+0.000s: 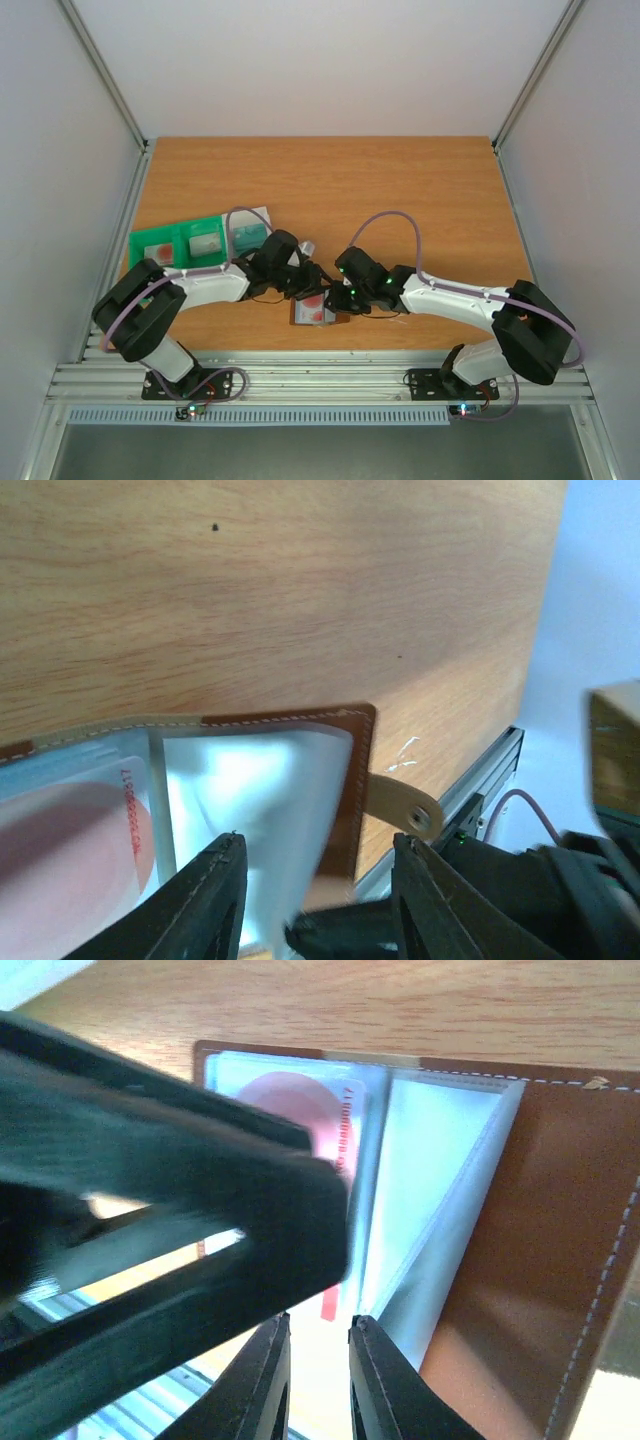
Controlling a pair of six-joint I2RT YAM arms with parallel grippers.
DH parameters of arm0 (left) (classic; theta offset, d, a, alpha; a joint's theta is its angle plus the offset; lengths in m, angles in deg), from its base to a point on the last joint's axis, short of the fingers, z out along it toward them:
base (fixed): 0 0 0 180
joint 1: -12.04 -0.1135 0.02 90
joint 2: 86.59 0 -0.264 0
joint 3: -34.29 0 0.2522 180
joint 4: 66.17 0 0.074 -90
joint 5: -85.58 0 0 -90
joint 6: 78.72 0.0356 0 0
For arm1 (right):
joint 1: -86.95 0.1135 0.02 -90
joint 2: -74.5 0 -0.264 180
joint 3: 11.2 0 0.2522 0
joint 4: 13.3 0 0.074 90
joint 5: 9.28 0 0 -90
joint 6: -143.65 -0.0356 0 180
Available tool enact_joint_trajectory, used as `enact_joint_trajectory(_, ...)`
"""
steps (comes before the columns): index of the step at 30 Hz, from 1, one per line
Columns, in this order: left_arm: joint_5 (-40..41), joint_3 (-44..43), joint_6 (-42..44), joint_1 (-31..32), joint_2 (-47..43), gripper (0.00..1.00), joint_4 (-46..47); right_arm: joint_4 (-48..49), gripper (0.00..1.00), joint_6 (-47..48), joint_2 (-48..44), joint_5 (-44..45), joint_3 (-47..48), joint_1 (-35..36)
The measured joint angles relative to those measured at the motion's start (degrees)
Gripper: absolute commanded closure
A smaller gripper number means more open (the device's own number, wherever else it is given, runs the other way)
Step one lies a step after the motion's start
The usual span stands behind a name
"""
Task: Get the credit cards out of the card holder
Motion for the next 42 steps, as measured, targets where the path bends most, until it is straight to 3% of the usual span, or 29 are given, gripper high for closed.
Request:
enact_joint_trajectory(13,10.0,2.2,1.6,0.0,-12.2,0.64,-15.0,-3.5,0.88,1.4,1.6,5.7,-0.8,0.0)
enact_joint_trajectory(20,13.4,5.5,2.7,0.0,-13.7,0.66,-19.8,-6.4,0.87,2.6,1.9,8.9,-0.9,0.0)
enact_joint_trajectory(26,15.0,5.5,5.3,0.0,-13.7,0.66,-21.7,-10.2,0.86,3.5,1.9,10.7,0.6,0.0)
enact_joint_trajectory(34,16.8,5.5,7.2,0.0,-14.2,0.57,-24.7,-11.0,0.88,4.0,6.2,11.9,1.7,0.0)
enact_joint_trajectory(42,16.6,7.1,7.9,0.0,-14.6,0.56,-22.9,-11.3,0.9,3.5,7.9,13.6,1.9,0.0)
